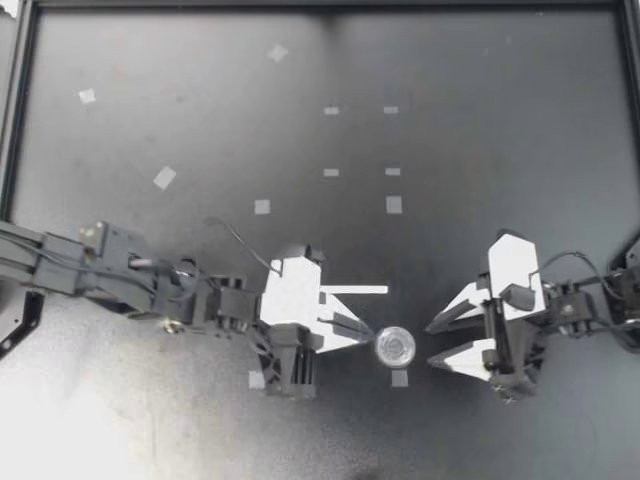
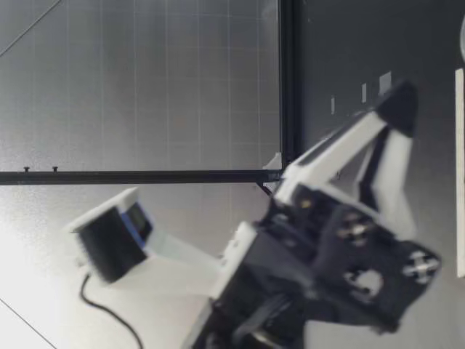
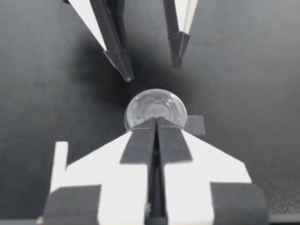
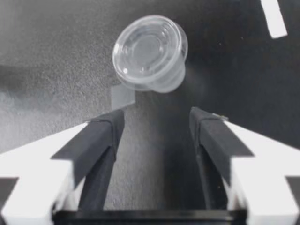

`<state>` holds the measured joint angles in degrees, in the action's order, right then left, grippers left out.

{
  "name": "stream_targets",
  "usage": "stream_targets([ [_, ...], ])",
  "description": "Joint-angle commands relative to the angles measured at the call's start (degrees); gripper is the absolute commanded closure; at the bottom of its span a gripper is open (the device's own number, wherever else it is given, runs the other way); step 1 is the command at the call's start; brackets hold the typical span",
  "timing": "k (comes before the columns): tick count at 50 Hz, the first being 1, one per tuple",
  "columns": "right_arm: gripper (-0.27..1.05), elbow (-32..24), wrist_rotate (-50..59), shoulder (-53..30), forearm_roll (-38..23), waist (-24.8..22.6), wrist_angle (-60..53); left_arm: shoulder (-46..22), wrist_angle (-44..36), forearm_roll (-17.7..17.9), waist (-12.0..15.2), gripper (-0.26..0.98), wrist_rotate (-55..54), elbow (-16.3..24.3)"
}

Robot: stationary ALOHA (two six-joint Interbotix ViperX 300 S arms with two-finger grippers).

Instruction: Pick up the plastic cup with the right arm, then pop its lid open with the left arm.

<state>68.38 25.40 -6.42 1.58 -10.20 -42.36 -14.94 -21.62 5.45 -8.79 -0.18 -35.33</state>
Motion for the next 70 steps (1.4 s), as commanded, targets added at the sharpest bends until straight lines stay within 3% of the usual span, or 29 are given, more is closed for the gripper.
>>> stream_targets([
  [1,0.18,-1.23,-0.09,-0.53,0.00,-0.35,-1.41,0.09,-1.05,-0.09,-0.26,0.76,-0.09,1.58],
  [30,0.18,-5.89,-0.09,-7.38,-0.18,-0.97,-3.87,-4.04,-2.90,0.00,-0.53,0.76,-0.18,3.78],
  [70,0.19,-8.96,-0.09,-9.23,0.35,-0.97,-2.55,-7.56,-4.75,0.09,-0.70,0.76,-0.35,4.04],
])
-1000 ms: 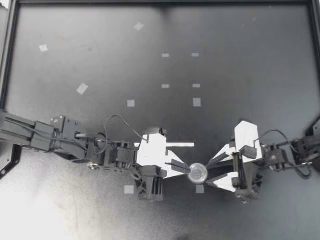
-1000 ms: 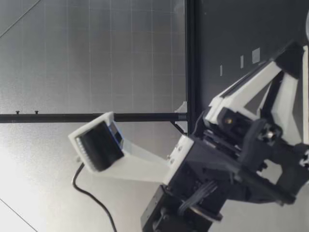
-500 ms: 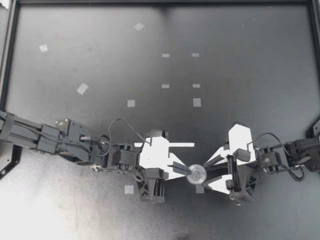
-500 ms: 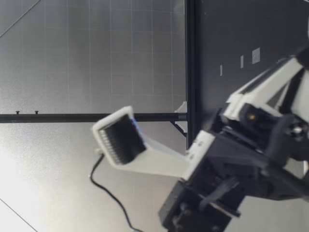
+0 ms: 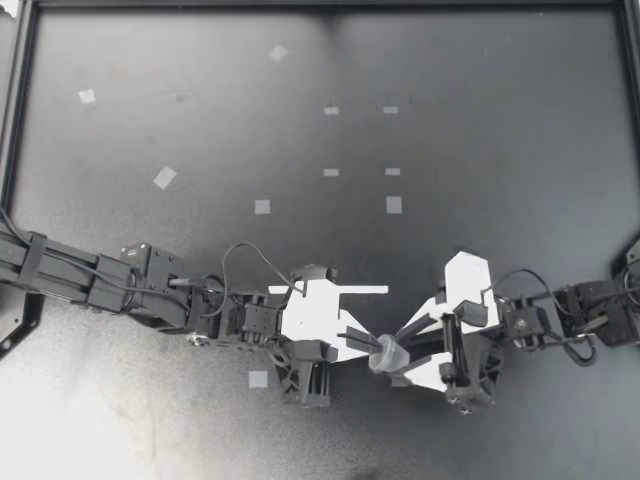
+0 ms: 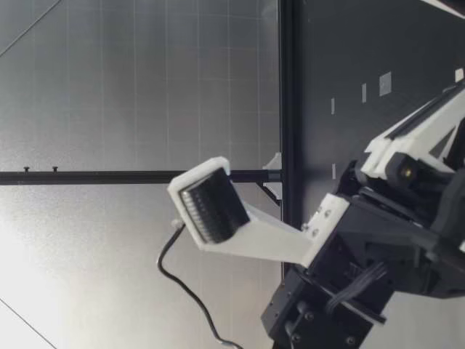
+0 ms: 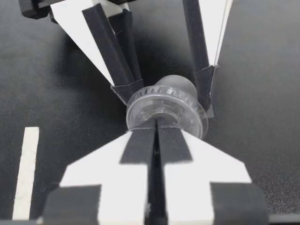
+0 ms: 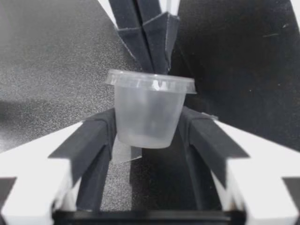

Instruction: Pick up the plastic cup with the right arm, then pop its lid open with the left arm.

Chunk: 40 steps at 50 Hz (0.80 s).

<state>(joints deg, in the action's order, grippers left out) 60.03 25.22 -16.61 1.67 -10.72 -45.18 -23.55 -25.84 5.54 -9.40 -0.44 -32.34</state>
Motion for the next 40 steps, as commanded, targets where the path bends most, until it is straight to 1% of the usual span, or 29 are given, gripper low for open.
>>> stream_targets([
  [1,0.20,-0.62,0.18,1.05,0.53,-0.44,0.53,1.05,-0.53,0.00,-0.09,0.76,-0.09,1.05],
  [7,0.24,-0.70,0.26,1.85,1.32,-0.44,1.58,1.05,-0.53,0.00,-0.09,0.76,0.00,1.14],
  [17,0.38,-0.70,0.18,2.11,1.32,-0.44,2.20,1.05,-0.44,0.00,-0.09,0.76,0.00,1.14],
  [22,0.42,-0.97,0.09,1.93,1.32,-0.44,2.11,1.05,-0.53,0.00,-0.09,0.76,0.00,1.14],
  [27,0.42,-1.32,0.09,1.85,1.32,-0.44,2.11,1.32,-0.26,0.09,-0.09,0.75,-0.09,1.05],
  [32,0.42,-0.79,0.09,2.72,1.23,-0.44,1.32,3.34,0.35,0.09,-0.09,0.75,-0.09,-0.18],
  [37,0.42,1.41,-0.26,5.45,1.05,-0.44,-1.76,8.61,-0.35,0.35,0.26,0.75,-0.35,-3.52],
  [40,0.42,3.69,-0.79,7.91,1.05,-0.44,-5.19,11.51,-0.97,1.32,0.70,0.74,-0.44,-5.54],
])
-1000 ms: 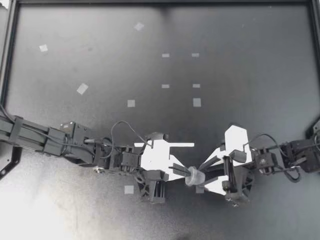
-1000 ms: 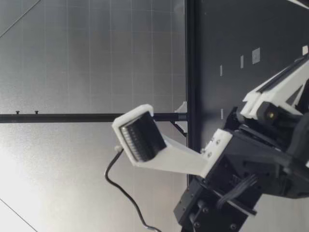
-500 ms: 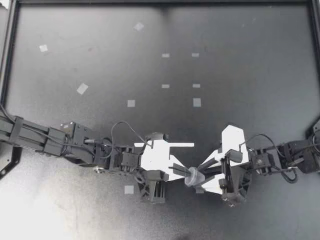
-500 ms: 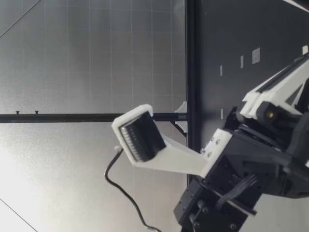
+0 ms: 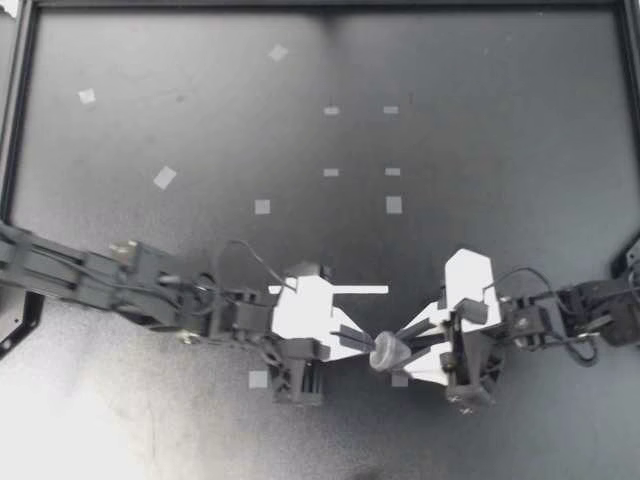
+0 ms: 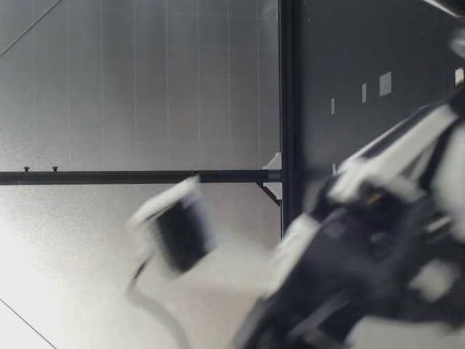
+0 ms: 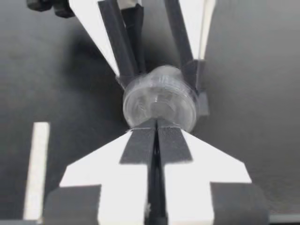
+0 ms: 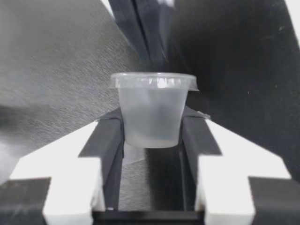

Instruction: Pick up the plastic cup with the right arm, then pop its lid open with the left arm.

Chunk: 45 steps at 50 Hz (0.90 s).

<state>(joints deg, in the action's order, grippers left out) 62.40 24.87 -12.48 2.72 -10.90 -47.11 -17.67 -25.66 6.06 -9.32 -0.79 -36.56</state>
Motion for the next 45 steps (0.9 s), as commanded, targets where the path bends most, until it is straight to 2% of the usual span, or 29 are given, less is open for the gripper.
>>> stream_targets([
  [1,0.42,1.93,-0.70,4.57,0.00,-0.26,-4.39,6.94,-1.58,1.58,0.79,0.73,-0.09,-2.46],
  [7,0.42,6.59,-4.92,10.28,0.09,-0.26,-13.80,11.69,-4.92,4.66,0.79,0.66,-0.97,-6.33],
  [11,0.42,8.09,-8.96,13.27,0.00,-0.26,-19.78,13.36,-7.65,6.77,0.53,0.54,-6.42,-8.17],
  [14,0.42,8.70,-13.01,14.41,-0.18,-0.26,-23.73,13.62,-10.02,7.21,0.44,0.41,-14.33,-8.88],
  [21,0.42,9.14,-20.30,13.45,-0.35,-0.26,-29.27,12.04,-15.73,6.86,-0.09,-0.06,-38.76,-9.67],
  [23,0.42,8.79,-21.62,12.66,-0.26,-0.18,-29.44,11.69,-15.64,7.12,-0.09,-0.12,-45.53,-9.40],
  [29,0.42,7.21,-23.99,10.20,0.00,-0.26,-29.97,10.63,-16.70,7.03,-0.09,-0.03,-67.68,-8.53],
  [33,0.42,5.89,-25.49,8.70,-0.09,-0.26,-30.41,10.11,-19.60,6.59,-0.09,0.04,-76.73,-7.65],
  [39,0.42,4.39,-27.07,7.12,-0.18,-0.26,-31.29,9.93,-24.17,4.75,-0.09,0.04,-81.21,-5.98],
  [45,0.42,3.87,-27.25,6.77,-0.35,-0.26,-32.08,9.84,-23.91,2.72,-0.18,0.04,-82.71,-4.75],
])
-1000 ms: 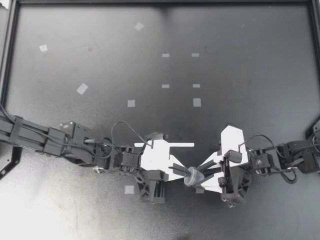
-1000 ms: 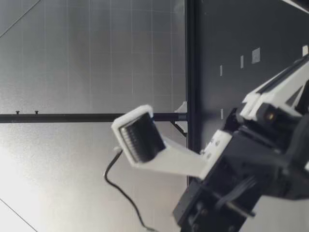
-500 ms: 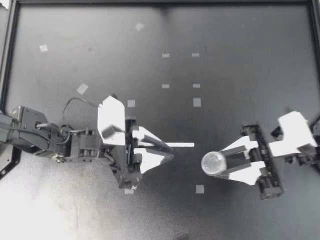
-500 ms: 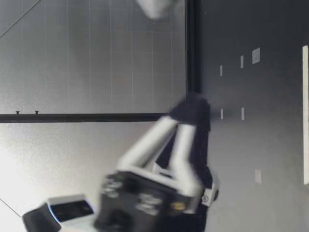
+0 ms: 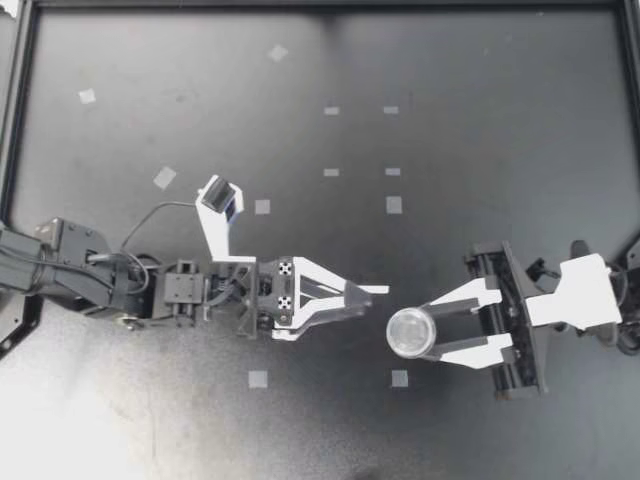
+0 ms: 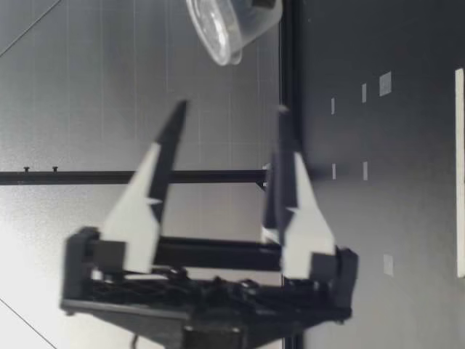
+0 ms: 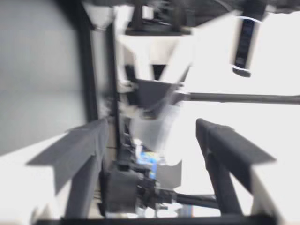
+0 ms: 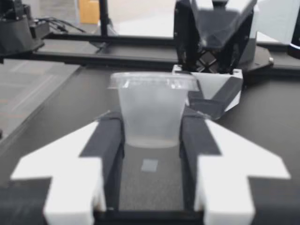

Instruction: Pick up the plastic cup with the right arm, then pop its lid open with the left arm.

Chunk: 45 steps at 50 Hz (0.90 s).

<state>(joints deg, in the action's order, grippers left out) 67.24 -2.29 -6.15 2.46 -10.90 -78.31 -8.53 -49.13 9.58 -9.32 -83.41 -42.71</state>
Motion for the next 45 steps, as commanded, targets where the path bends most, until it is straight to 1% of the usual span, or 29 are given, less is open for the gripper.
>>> stream_targets([
  [1,0.42,-1.05,-0.09,0.44,0.00,-0.26,-0.88,0.70,-0.44,-0.79,-0.26,0.04,-0.18,1.49],
  [14,0.42,-2.02,-0.18,-0.62,0.00,0.53,-0.62,0.44,-0.35,-1.14,-1.23,0.04,-0.26,2.37],
  [25,0.42,-4.57,0.88,-5.19,0.18,2.02,2.20,0.53,-1.49,-1.49,-1.41,0.04,0.26,3.43],
  [29,0.42,-4.22,2.64,-6.24,0.26,2.02,2.46,0.79,-1.49,-2.20,-1.32,0.04,0.44,3.52],
  [37,0.42,-2.46,6.77,-6.59,0.26,1.93,2.64,1.14,-1.49,-2.20,-1.32,0.04,0.53,2.90],
  [45,0.42,-2.20,7.82,-6.50,0.26,1.93,3.78,1.23,-4.48,-2.20,-1.23,0.05,0.97,2.81],
])
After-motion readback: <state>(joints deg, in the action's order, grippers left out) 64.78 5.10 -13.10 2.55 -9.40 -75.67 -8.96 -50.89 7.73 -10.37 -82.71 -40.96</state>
